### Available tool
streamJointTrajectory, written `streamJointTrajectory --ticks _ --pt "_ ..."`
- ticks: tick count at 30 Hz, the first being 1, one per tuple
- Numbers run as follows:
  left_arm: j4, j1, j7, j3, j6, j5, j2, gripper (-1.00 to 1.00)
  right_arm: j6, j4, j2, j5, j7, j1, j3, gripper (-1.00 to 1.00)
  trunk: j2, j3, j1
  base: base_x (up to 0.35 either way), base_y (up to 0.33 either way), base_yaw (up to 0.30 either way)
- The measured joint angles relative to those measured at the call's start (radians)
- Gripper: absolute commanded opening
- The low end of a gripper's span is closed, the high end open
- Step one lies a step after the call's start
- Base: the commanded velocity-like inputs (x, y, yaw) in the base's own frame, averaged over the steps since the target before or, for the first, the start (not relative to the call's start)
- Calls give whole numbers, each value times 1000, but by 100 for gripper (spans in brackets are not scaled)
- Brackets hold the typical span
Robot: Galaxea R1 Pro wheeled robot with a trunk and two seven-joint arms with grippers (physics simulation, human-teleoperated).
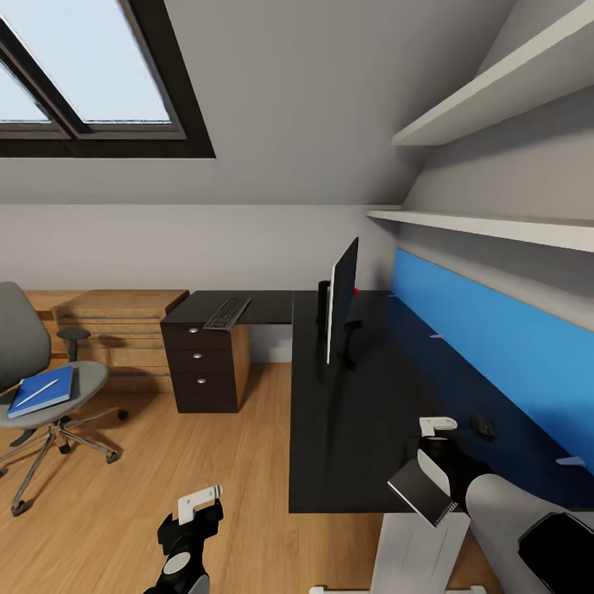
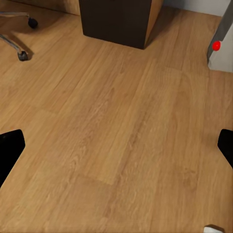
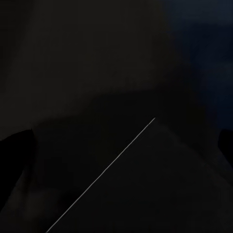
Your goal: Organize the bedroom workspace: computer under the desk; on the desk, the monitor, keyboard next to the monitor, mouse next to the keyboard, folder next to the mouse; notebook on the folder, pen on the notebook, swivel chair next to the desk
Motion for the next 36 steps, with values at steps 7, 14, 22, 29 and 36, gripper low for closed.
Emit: streamJointTrajectory --ticks 7,14,22,29,36 --pt "4 0 0 2 0 2 1 100 -2 -2 0 2 0 0 0 100 0 0 0 -73 -46 0" --pt "5 0 0 3 0 3 2 100 -2 -4 0 -2 1 0 0 100 0 0 0 -141 -108 0" --pt "5 0 0 3 0 3 2 100 -2 -4 0 -2 1 0 0 100 0 0 0 -20 -16 0" --pt "5 0 0 3 0 3 2 100 -2 -4 0 -2 0 0 0 100 0 0 0 -2 -2 0" --pt "5 0 0 3 0 3 2 100 -2 -4 0 -2 0 0 0 100 0 0 0 0 0 0"
